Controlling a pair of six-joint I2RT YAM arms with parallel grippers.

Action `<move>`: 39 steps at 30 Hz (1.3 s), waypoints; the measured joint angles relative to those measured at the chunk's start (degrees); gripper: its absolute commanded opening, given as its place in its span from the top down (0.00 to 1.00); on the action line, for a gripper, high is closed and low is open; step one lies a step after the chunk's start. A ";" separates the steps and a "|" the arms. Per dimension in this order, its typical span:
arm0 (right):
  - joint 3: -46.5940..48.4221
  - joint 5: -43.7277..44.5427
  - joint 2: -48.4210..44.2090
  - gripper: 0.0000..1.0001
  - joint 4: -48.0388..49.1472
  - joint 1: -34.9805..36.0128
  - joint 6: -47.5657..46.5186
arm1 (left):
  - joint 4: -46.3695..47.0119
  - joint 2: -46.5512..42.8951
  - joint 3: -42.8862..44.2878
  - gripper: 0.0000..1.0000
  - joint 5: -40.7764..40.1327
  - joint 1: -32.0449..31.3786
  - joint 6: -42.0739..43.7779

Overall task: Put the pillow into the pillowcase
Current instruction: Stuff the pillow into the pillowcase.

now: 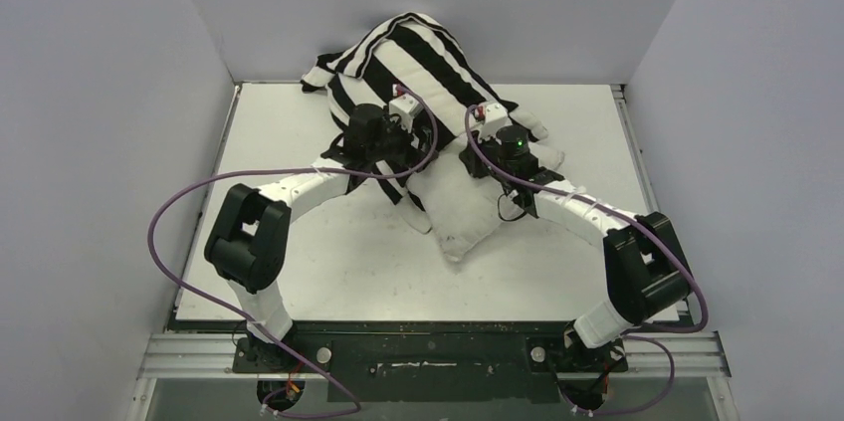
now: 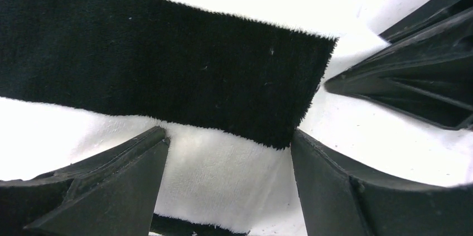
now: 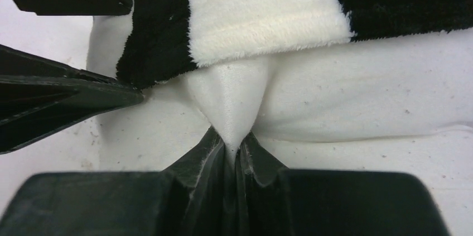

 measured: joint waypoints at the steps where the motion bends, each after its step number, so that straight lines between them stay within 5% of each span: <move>1: -0.74 -1.11 -0.39 1.00 1.07 -0.46 0.59 | -0.42 0.00 0.13 0.21 -0.85 -0.35 1.57; 3: -2.12 -3.54 -0.87 1.00 3.23 -1.40 2.01 | -1.38 0.04 0.66 0.29 -2.67 -1.33 4.00; 6: -4.70 -7.28 -1.18 1.00 7.72 -3.02 5.31 | -2.19 0.90 2.62 0.88 -6.40 -3.56 7.91; 7: -5.29 -8.07 -1.18 1.00 8.90 -3.34 6.32 | -2.23 1.25 3.30 1.00 -7.48 -4.20 8.35; 12: -13.64 -9.53 -1.16 1.00 26.67 -3.91 17.16 | -4.13 -0.13 4.35 1.00 -14.93 -9.16 12.57; 16: -18.47 -0.68 1.70 1.00 43.67 -1.81 26.01 | -7.67 -6.97 4.07 1.00 -20.37 -16.50 12.39; 22: -16.44 17.03 8.44 1.00 55.56 6.14 33.35 | 0.46 -19.30 -10.01 1.00 -21.88 -19.52 1.64; 26: -14.95 24.46 12.70 1.00 57.59 9.81 37.83 | 4.70 -18.21 -15.45 1.00 -21.38 -18.93 -4.85; 27: -14.93 25.00 13.33 0.97 58.05 9.79 38.86 | 5.53 -18.03 -16.22 1.00 -20.15 -17.84 -6.51; 33: -17.16 17.97 10.82 0.41 59.08 6.62 39.87 | 9.18 -18.10 -17.38 1.00 -8.28 -3.98 -15.45; 39: -19.37 3.98 -7.61 0.10 38.29 -0.46 26.43 | 8.55 -19.98 -16.81 1.00 -1.90 2.82 -17.18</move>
